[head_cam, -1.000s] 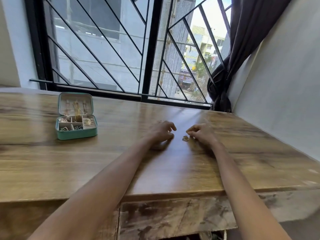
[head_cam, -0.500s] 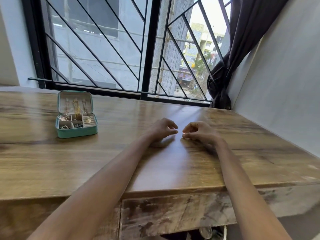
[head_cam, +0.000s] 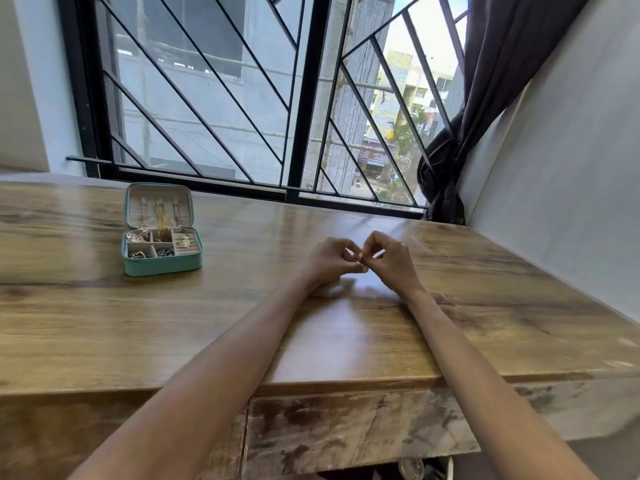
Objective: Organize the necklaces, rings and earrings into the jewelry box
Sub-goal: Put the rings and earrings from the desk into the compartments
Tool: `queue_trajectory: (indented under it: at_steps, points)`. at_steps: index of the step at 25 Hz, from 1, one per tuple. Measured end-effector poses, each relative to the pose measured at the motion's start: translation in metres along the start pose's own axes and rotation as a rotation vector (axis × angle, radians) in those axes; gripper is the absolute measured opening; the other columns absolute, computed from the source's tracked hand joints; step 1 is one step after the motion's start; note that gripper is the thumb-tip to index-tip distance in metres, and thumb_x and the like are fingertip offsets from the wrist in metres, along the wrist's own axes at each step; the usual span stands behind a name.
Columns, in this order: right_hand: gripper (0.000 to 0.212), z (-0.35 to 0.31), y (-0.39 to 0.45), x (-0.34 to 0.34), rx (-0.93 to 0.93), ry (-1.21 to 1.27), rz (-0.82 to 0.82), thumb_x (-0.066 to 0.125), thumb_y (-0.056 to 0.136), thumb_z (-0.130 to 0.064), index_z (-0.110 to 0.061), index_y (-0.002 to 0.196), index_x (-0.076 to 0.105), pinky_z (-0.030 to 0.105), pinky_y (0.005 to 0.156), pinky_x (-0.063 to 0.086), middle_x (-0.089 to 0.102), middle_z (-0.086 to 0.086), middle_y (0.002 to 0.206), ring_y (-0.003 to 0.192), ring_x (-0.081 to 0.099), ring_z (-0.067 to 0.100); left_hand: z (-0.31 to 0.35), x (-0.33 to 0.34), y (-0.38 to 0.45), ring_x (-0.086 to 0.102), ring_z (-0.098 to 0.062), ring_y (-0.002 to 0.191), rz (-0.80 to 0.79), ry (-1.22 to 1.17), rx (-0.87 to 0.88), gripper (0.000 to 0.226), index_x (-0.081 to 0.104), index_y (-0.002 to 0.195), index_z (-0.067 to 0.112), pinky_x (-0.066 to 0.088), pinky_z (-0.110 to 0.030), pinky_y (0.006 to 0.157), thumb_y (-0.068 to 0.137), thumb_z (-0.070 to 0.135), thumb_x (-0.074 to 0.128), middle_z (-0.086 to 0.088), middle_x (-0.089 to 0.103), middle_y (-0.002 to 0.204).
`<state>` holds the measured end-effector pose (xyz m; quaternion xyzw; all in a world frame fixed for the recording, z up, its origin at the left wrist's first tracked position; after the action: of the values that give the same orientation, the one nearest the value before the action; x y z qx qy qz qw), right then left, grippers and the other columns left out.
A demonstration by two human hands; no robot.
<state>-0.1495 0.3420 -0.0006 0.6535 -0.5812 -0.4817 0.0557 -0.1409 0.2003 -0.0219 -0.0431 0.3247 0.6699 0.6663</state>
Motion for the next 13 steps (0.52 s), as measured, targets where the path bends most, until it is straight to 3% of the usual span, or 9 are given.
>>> queue_trajectory:
  at_steps: [3,7,10,13]
  points:
    - [0.021,-0.001,0.001,0.001,0.014,0.029,0.017,0.075,0.073,-0.006,-0.013,0.069,0.055,0.011,0.059,0.036,0.056,-0.012,0.067,0.06,0.048,0.002,0.0,-0.005,0.001,0.063,-0.011,0.067,0.068,0.028,0.041,0.017,0.074,0.084,0.019,0.049,-0.032,0.067,0.067,0.018,0.076,-0.005,0.073,0.074]
    - [0.018,0.0,0.001,0.001,0.069,0.231,-0.075,0.071,0.079,-0.003,-0.015,0.075,0.059,0.022,0.065,0.051,0.065,-0.006,0.073,0.071,0.061,0.009,0.0,-0.009,0.001,0.064,-0.006,0.07,0.143,0.055,0.057,0.012,0.076,0.084,0.013,0.052,-0.031,0.075,0.073,0.013,0.075,-0.006,0.075,0.079]
    - [0.023,-0.001,0.0,0.003,0.061,0.235,-0.112,0.071,0.077,0.001,-0.018,0.078,0.059,0.021,0.071,0.05,0.067,-0.006,0.078,0.076,0.063,0.005,-0.002,-0.016,0.001,0.055,0.009,0.056,0.196,0.032,0.046,0.012,0.077,0.087,0.012,0.049,-0.026,0.065,0.075,0.013,0.074,-0.009,0.075,0.08]
    - [0.019,0.0,0.0,0.003,0.067,0.251,-0.098,0.074,0.076,-0.003,-0.014,0.083,0.061,0.03,0.077,0.052,0.068,-0.003,0.081,0.081,0.064,0.012,-0.002,-0.018,-0.002,0.049,0.009,0.046,0.188,-0.011,0.026,0.014,0.077,0.088,0.01,0.045,-0.025,0.059,0.075,0.014,0.075,-0.012,0.073,0.077]
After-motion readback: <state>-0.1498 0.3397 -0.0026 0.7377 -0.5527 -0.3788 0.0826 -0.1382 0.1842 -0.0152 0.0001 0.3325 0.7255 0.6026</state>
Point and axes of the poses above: each hand's wrist, its own y-axis towards the middle knuckle, its own x-axis out of the palm, z = x × y, the point moved 3 cm from there along y, towards the middle knuckle
